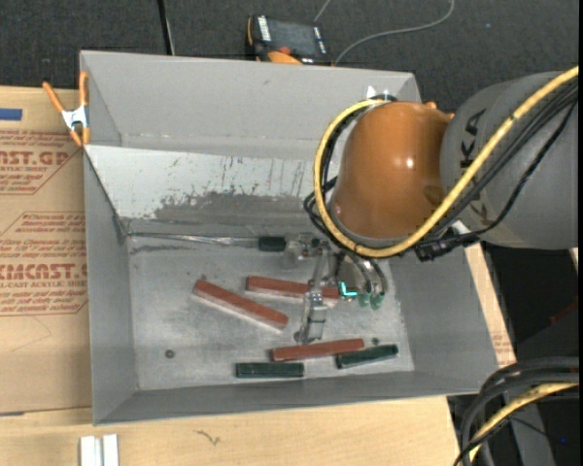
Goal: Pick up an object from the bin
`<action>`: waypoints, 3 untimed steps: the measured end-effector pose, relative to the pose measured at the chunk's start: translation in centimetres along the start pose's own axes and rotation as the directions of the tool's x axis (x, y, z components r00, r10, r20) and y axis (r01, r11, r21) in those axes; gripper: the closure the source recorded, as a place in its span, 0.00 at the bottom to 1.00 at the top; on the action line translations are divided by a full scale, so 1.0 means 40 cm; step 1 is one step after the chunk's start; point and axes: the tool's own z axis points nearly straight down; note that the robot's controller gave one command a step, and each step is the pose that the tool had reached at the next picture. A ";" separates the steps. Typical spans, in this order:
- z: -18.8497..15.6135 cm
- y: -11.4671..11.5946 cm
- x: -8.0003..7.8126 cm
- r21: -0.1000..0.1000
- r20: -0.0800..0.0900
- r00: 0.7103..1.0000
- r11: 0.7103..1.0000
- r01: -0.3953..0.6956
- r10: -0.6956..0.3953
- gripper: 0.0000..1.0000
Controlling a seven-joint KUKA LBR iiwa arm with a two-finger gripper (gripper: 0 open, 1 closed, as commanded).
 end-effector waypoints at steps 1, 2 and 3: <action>-0.024 -0.136 -0.005 0.001 0.009 0.998 0.998 -0.070 0.070 0.00; 0.337 -0.224 -0.032 -0.003 0.006 0.941 0.941 -0.337 0.337 0.00; 0.328 -0.224 -0.039 -0.006 0.016 0.942 0.942 -0.336 0.336 1.00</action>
Offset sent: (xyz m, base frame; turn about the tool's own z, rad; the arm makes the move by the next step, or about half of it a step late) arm 0.0016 -0.0520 0.0096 0.0656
